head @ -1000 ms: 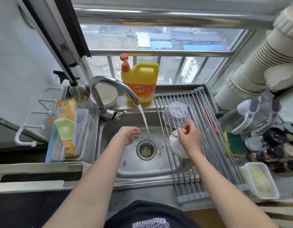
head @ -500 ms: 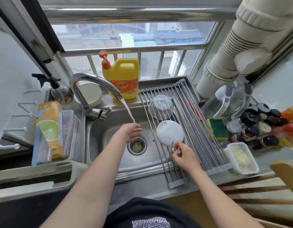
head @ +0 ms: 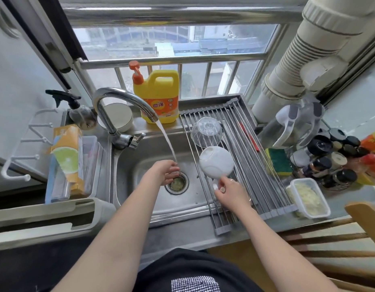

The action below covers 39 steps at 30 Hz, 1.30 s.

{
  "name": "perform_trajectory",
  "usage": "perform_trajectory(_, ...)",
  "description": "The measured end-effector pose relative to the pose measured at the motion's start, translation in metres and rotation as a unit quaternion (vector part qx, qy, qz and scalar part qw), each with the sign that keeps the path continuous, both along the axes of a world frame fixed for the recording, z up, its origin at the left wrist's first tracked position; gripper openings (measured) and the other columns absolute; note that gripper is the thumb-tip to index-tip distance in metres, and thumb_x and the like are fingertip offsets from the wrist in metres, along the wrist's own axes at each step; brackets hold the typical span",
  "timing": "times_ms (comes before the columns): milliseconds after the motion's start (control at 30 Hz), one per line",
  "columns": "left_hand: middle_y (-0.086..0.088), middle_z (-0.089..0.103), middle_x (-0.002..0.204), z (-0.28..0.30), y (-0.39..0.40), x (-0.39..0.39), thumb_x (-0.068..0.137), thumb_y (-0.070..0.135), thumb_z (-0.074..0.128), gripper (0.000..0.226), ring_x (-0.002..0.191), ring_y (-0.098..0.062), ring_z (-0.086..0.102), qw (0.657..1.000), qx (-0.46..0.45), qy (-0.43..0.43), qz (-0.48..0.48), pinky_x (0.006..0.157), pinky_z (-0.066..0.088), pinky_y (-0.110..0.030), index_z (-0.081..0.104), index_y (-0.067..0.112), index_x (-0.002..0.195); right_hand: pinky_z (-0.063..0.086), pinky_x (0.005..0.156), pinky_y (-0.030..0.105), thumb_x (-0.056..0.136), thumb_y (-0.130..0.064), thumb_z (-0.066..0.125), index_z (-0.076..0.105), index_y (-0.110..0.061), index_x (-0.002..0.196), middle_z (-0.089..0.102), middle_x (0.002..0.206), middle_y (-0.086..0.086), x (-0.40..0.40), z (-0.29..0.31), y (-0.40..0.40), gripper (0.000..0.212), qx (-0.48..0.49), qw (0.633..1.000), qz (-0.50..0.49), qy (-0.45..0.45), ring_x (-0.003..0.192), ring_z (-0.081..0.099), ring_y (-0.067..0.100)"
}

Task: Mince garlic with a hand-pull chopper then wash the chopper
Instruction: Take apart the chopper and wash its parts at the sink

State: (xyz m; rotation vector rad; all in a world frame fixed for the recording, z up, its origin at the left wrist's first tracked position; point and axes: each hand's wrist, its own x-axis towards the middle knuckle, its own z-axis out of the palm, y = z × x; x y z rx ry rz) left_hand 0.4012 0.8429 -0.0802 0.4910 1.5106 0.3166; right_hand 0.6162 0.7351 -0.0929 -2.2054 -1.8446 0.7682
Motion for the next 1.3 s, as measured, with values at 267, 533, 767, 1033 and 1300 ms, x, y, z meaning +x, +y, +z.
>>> perform_trajectory(267,-0.002,0.059,0.087,-0.019,-0.030,0.041,0.097,0.019,0.046,0.013,0.069,-0.012,0.057,0.982,0.007,0.033,-0.186,0.071,0.043,-0.026,0.051,0.009,0.105,0.037,0.061,0.021,0.088,-0.015,0.051,0.058,-0.018,0.098,0.050,0.091,-0.003,0.009,-0.007,-0.007,0.012,0.048,0.999,-0.016,0.009,0.082,0.050,0.013)
perform_trajectory(533,-0.003,0.052,0.057,-0.037,-0.071,0.092,0.093,0.000,0.044,0.026,0.040,-0.011,0.046,0.991,-0.002,0.005,-0.135,0.039,0.032,-0.015,0.046,0.011,0.070,0.044,0.067,0.027,0.087,-0.014,0.056,0.060,-0.016,0.097,0.051,0.091,-0.003,0.013,-0.009,-0.001,0.011,0.063,0.998,0.002,0.005,0.083,0.051,0.015)
perform_trajectory(767,-0.007,0.062,0.081,-0.041,-0.062,0.077,0.095,0.005,0.045,0.014,0.049,-0.009,0.052,0.993,0.066,0.050,-0.088,0.044,0.038,-0.020,0.050,0.010,0.083,0.045,0.070,0.030,0.084,-0.028,0.057,0.054,-0.022,0.098,0.053,0.096,-0.006,-0.002,-0.009,0.004,0.015,0.045,0.999,0.027,-0.010,0.090,0.051,0.015)
perform_trajectory(1033,-0.005,0.059,0.073,-0.045,-0.031,0.019,0.091,0.012,0.048,0.017,0.056,-0.014,0.057,0.996,0.026,0.053,-0.061,0.055,0.042,-0.023,0.052,0.016,0.075,0.042,0.070,0.035,0.083,-0.017,0.055,0.059,-0.013,0.094,0.061,0.091,0.005,-0.067,0.001,0.052,0.012,0.132,0.988,0.075,0.016,0.088,0.055,0.025)
perform_trajectory(1300,-0.003,0.042,0.060,-0.068,0.000,-0.078,0.091,0.002,0.048,0.025,0.047,-0.014,0.037,0.988,0.041,0.121,0.081,0.044,0.021,-0.016,0.045,0.015,0.070,0.043,0.088,0.033,0.088,0.001,0.040,0.057,-0.008,0.117,0.058,0.120,0.014,-0.137,-0.050,0.139,0.035,-0.088,0.991,0.024,0.099,0.113,0.053,0.032)
